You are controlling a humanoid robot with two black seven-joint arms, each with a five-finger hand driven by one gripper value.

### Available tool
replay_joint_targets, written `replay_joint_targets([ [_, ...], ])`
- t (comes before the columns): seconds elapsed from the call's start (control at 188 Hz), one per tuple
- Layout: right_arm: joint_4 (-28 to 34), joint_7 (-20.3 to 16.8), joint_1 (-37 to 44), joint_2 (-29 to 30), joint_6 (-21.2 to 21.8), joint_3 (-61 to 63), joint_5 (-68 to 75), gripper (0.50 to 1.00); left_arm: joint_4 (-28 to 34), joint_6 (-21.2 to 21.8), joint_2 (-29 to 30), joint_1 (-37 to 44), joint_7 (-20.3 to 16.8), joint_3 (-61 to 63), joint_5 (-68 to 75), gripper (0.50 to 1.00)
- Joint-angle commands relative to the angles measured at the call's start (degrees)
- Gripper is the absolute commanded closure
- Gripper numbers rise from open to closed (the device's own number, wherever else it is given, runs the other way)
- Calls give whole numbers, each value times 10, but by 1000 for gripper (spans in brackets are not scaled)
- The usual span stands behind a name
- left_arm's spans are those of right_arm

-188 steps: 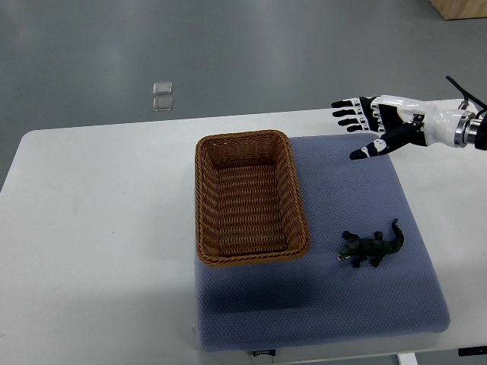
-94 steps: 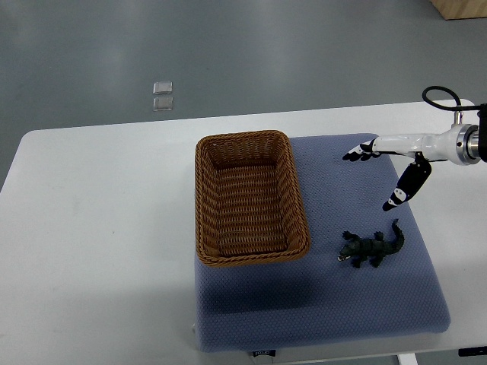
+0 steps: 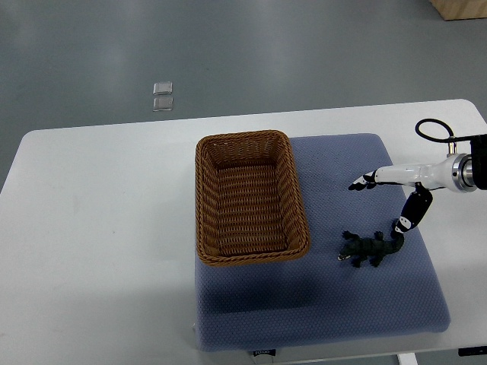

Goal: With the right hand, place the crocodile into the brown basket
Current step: 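Close the right hand's fingers around the green crocodile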

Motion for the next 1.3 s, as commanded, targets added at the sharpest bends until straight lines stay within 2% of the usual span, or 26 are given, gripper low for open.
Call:
replay_joint_targets([
  [0.0, 3, -12, -12, 0, 0, 0, -1, 548, 0, 0, 0, 0, -1, 0, 0, 500],
  [0.314, 2, -13, -56, 14, 0, 1, -1, 550, 2, 0, 0, 0, 0, -1, 0, 500],
  [1.047, -17, -12, -70, 32, 0, 0, -19, 560, 3, 0, 0, 0, 0, -1, 0, 500],
  [1.1, -18, -12, -70, 33, 0, 0, -26, 566, 3, 0, 0, 0, 0, -1, 0, 500],
  [1.18, -21, -10, -71, 34, 0, 0, -30, 619, 3, 0, 0, 0, 0, -1, 0, 500],
  [1.276, -24, -9, -71, 37, 0, 0, -33, 644, 3, 0, 0, 0, 0, -1, 0, 500],
  [1.297, -24, -9, -71, 38, 0, 0, -33, 664, 3, 0, 0, 1, 0, -1, 0, 500],
])
